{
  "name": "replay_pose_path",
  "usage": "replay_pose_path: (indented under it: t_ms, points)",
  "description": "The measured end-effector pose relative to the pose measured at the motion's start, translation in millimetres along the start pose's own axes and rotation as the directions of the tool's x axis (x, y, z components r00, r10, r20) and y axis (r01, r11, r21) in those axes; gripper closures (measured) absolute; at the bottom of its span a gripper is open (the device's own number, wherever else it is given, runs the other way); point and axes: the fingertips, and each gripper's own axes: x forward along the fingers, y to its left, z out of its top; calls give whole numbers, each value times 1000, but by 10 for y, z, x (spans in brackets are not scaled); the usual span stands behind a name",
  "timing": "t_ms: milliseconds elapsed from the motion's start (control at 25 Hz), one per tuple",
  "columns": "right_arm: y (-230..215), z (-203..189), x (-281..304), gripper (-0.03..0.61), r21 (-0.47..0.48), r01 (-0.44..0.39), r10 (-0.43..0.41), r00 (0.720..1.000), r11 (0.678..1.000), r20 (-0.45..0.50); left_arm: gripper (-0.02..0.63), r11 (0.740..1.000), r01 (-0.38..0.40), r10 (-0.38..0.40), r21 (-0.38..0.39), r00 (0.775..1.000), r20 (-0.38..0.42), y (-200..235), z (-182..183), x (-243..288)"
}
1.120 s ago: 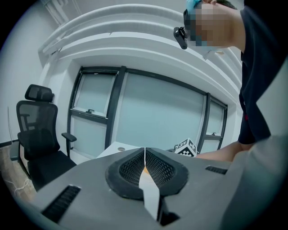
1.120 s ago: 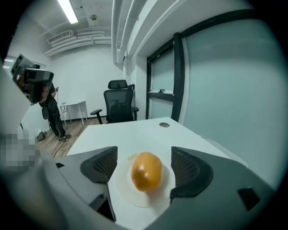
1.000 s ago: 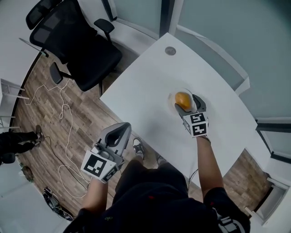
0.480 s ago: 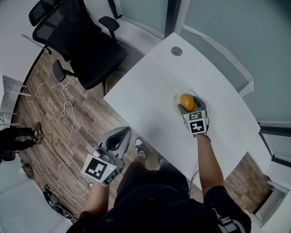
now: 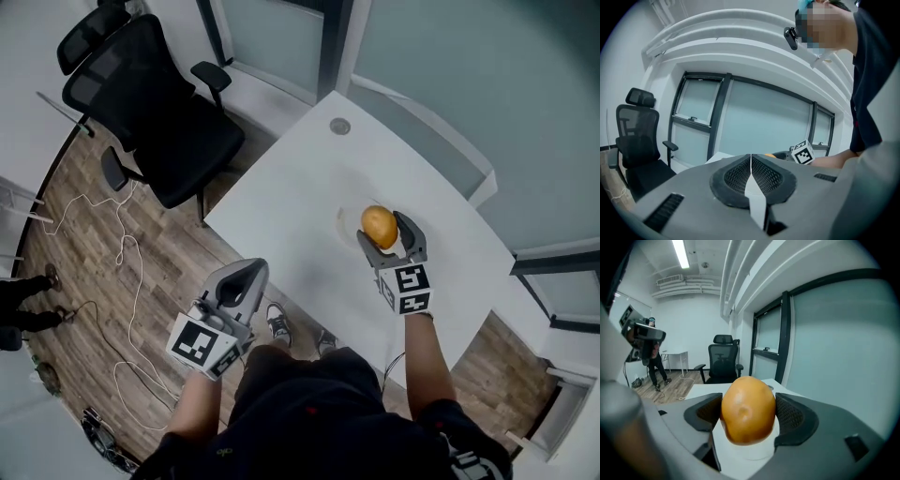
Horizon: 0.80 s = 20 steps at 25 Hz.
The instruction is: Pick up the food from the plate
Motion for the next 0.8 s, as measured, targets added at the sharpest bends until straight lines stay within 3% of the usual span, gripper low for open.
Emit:
replay_pose_path:
  t_ms: [240, 480, 800]
  points:
    - [221, 739, -856, 207, 81, 1, -17, 980, 997, 200, 586, 996, 51, -55, 71, 997, 50, -243, 369, -18]
    - [241, 1326, -1511, 209, 11, 39, -40, 941, 999, 336, 586, 986, 104, -116, 130, 989, 95, -528, 664, -1]
    - [137, 1622, -2022, 208, -1, 119, -107, 904, 993, 414, 586, 977, 122, -144, 175, 982, 124, -701, 939, -1]
